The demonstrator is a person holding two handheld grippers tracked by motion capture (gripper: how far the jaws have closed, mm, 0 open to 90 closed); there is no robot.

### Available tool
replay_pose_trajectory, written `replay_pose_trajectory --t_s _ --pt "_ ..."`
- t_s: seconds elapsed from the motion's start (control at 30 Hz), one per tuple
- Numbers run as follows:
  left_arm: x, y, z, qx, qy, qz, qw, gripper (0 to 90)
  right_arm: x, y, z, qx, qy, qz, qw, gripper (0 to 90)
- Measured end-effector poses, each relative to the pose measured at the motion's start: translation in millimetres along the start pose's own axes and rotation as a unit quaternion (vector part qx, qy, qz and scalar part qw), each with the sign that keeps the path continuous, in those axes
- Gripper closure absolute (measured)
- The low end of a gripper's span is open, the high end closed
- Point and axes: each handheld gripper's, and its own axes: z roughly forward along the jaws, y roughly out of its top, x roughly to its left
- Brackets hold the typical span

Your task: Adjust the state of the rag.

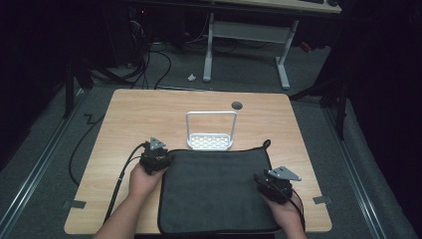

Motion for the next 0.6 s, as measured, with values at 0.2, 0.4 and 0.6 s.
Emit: replay_pose_trajectory --t_s 0.2,0.4,0.6 --pt "1.3 -3.2 -1.5 -0.007 -0.02 -0.006 0.9998 80.6 26.7 10.9 -7.1 -0.026 0.022 -0.032 0.9989 54.5" --pt "8.9 -4.7 -2.5 -0.008 -0.047 -0.041 0.998 81.5 64.6 19.3 -9.3 -0.041 0.058 -0.069 0.9951 51.7" --pt "13.9 -5.4 -2.5 -0.009 -0.063 -0.062 0.9961 81.3 106.3 23.5 -1.9 -0.023 0.111 -0.101 0.9884 50.0"
